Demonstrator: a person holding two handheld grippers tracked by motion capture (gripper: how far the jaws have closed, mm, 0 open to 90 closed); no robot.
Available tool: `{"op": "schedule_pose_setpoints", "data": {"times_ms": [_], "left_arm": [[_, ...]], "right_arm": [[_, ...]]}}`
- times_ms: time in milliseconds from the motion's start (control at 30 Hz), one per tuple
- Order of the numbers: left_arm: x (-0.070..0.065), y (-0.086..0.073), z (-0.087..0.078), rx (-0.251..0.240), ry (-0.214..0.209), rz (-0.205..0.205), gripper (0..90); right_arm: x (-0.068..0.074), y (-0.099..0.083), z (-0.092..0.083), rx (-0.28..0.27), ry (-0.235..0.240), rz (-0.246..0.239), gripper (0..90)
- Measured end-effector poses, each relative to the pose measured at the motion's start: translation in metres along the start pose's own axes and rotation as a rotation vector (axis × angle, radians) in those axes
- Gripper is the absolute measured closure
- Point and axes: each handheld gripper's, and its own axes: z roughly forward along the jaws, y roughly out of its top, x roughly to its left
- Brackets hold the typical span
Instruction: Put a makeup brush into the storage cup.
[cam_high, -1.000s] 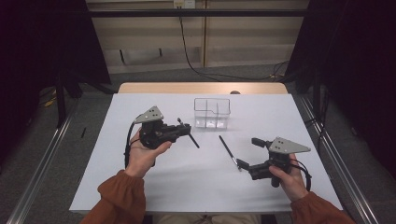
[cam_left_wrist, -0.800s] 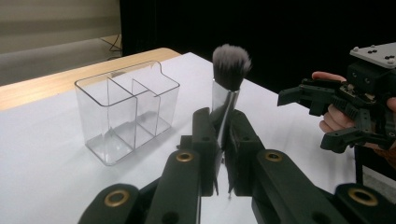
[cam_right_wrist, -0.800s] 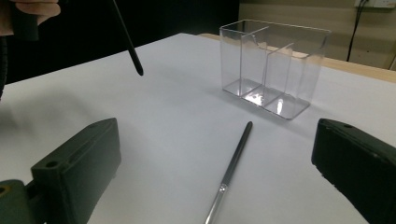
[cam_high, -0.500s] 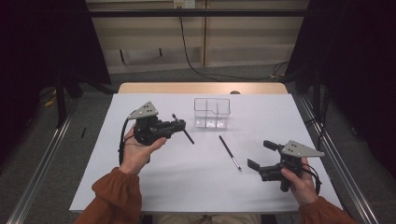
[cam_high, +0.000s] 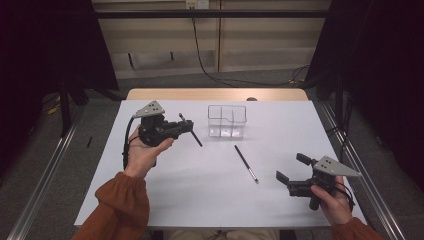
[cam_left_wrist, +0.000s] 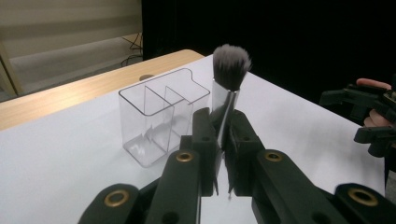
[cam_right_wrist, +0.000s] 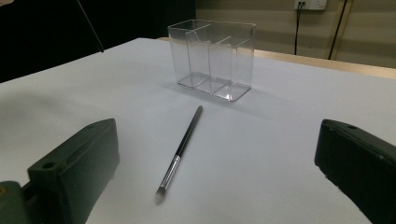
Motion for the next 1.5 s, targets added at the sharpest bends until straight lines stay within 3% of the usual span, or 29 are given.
{"op": "schedule_pose_setpoints", "data": {"times_ms": [367, 567, 700, 1000, 1300, 1500], "left_arm": [[0.013, 0.013, 0.012, -0.001, 0.025, -0.017, 84.0], [0.004, 0.029, 0.015, -0.007, 0.029, 0.026, 84.0], [0.008, 0.038, 0.021, -0.016, 0.039, 0.018, 84.0], [0.015, 0.042, 0.039, -0.050, 0.054, 0.006, 84.0], [0.026, 0.048, 0.060, -0.042, 0.079, -0.010, 84.0], [0.021, 0.054, 0.071, -0.041, 0.083, 0.009, 84.0]], "right_arm": [[-0.007, -0.005, -0.010, -0.007, -0.042, -0.014, 0.0], [-0.006, -0.007, -0.007, 0.008, -0.024, -0.032, 0.0], [-0.005, -0.007, -0.008, 0.011, -0.014, -0.047, 0.0], [-0.005, -0.007, -0.008, 0.008, -0.004, -0.059, 0.0], [-0.005, -0.007, -0.007, 0.005, 0.004, -0.059, 0.0], [-0.005, -0.008, -0.007, 0.008, 0.007, -0.056, 0.2]]}}
